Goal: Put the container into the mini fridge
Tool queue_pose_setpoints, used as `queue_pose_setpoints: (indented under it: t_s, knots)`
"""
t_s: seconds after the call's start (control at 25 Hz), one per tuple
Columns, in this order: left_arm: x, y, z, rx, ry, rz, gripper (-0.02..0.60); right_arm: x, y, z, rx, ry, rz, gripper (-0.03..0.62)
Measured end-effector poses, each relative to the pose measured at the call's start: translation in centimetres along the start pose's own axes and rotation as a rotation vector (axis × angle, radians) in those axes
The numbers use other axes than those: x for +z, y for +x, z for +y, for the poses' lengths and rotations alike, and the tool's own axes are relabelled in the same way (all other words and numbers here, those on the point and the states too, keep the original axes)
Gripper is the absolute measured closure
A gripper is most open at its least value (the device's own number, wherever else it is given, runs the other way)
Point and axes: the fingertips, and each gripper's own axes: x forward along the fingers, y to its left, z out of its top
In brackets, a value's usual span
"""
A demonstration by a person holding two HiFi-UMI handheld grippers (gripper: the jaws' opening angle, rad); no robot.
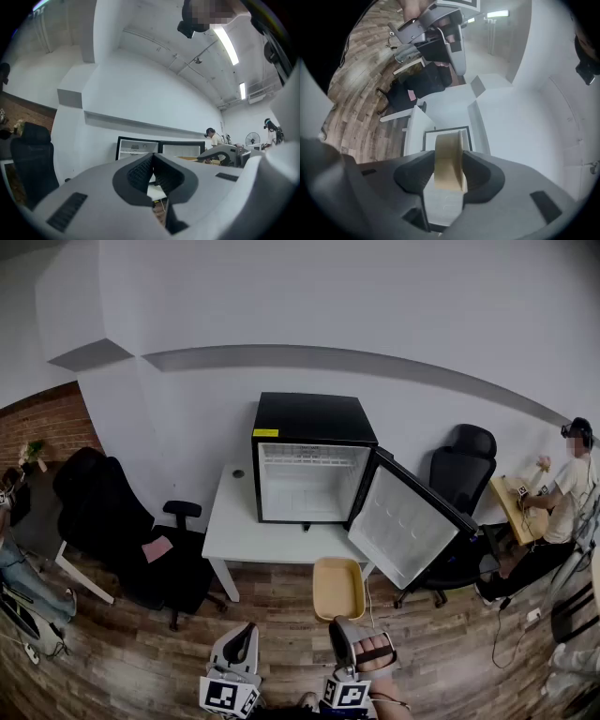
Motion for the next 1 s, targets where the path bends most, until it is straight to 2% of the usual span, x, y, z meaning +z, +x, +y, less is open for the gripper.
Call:
queue_pose_setpoints:
  t_s: [0.56, 1.0]
  knots:
    - [-0.4, 0.2, -1.2, -0.009, 0.004, 0.011, 0.574, -0.4, -0.6, -0.1, -0.004, 0.013, -0.019, 0.395]
    - [-0.8, 1.8, -4.3, 0.019, -0.008, 0.018, 0.574, -3.5, -0.6, -0.2, -0.010, 0.027, -0.052, 0.395]
